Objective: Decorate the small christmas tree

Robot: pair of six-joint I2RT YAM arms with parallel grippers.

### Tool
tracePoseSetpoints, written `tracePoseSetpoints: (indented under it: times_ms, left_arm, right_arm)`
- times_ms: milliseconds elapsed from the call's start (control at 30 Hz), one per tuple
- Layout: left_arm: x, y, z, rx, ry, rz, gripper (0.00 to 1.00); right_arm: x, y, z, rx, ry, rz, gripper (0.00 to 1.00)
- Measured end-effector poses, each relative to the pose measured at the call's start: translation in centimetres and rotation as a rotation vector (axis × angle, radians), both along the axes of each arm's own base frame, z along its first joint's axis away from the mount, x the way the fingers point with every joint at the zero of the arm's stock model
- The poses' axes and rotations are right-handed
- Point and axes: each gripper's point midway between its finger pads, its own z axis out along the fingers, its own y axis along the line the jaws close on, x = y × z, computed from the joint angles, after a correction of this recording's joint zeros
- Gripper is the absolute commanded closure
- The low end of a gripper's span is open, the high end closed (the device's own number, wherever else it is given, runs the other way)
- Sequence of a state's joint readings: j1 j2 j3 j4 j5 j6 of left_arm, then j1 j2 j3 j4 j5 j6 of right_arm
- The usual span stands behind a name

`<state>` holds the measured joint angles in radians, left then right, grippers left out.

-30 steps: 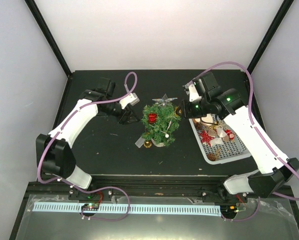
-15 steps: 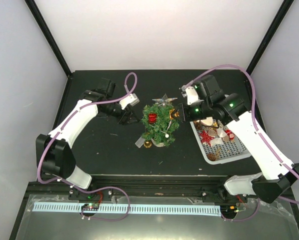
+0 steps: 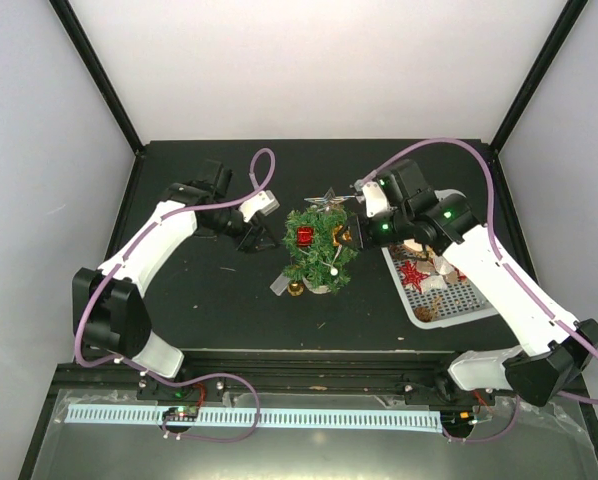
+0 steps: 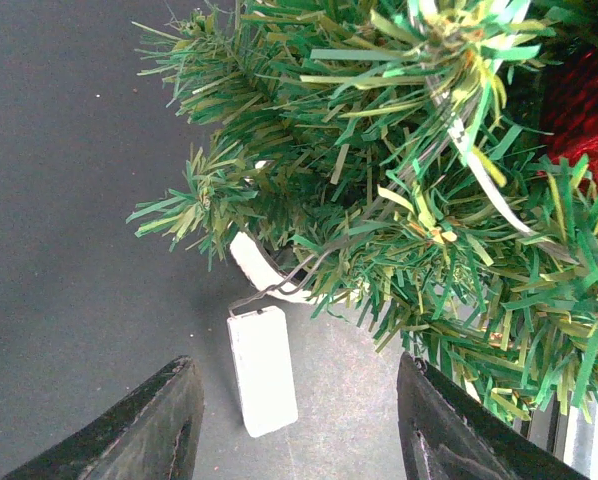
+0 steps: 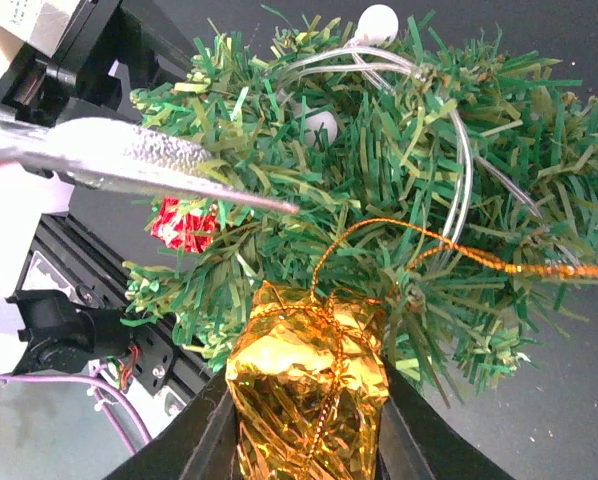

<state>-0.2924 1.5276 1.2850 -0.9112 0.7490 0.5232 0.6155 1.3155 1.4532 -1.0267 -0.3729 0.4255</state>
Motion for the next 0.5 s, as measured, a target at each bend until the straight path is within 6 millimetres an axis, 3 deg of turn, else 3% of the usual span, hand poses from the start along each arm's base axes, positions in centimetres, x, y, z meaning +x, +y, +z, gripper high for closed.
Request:
tracePoseSetpoints:
  times_ms: [500]
  left_arm:
    - [-0.3, -0.1, -0.6, 0.002, 0.011, -0.002, 0.45]
  right_arm:
    - [1.2, 1.0, -0.9, 0.037, -0.015, -0.017, 0.69]
